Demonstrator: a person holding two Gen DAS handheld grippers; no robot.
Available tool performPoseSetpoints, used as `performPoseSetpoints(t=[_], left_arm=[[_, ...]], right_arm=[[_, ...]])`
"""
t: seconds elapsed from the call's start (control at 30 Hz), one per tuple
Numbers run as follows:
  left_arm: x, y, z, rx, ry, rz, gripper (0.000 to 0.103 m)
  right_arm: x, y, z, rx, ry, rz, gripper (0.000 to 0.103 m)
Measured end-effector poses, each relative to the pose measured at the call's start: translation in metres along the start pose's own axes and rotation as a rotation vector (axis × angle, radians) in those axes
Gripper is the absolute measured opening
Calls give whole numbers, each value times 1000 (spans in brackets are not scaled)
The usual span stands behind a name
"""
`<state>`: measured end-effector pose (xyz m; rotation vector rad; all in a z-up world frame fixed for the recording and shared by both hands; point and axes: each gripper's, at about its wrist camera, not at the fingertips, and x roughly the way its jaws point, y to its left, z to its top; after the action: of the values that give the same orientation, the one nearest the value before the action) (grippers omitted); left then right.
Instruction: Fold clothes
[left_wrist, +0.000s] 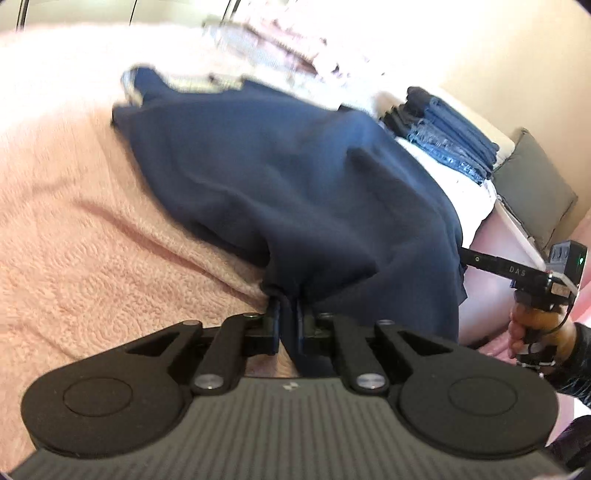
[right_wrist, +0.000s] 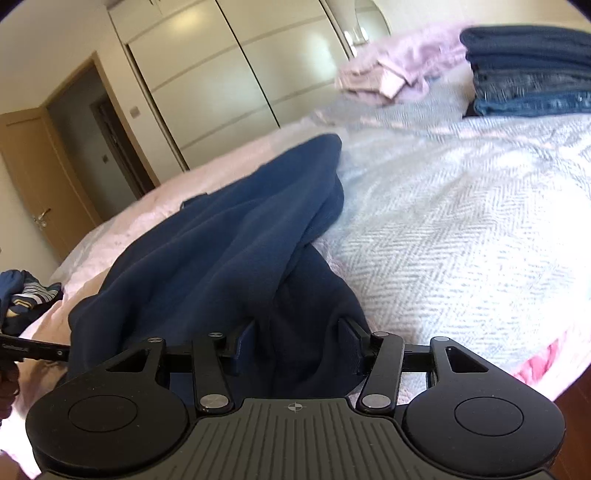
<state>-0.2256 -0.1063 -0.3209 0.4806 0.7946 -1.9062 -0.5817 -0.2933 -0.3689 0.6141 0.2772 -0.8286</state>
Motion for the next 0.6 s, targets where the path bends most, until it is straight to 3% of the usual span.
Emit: performPoseSetpoints(t=[0.17,0.3,0.4,0.5,0.6], left_arm=[[-29,-29,-26,67,-81,89,8],[-52,-70,-51,225,-91,185,45],[-51,-102,-71,362,-72,230,47],[-43,-125,-83,456,-55,248,49],[-34,-142,-93,565,-55,289,59]], right_arm=[[-23,16,-8,-87,-75,-16,52],[-38,40,-22,-249,-48,-33,55],[-41,57,-37,-450,-46,-72,71],[-29,66,-49,-619,-21,-106,71],[-1,73,-63,-776,49,-143,71]])
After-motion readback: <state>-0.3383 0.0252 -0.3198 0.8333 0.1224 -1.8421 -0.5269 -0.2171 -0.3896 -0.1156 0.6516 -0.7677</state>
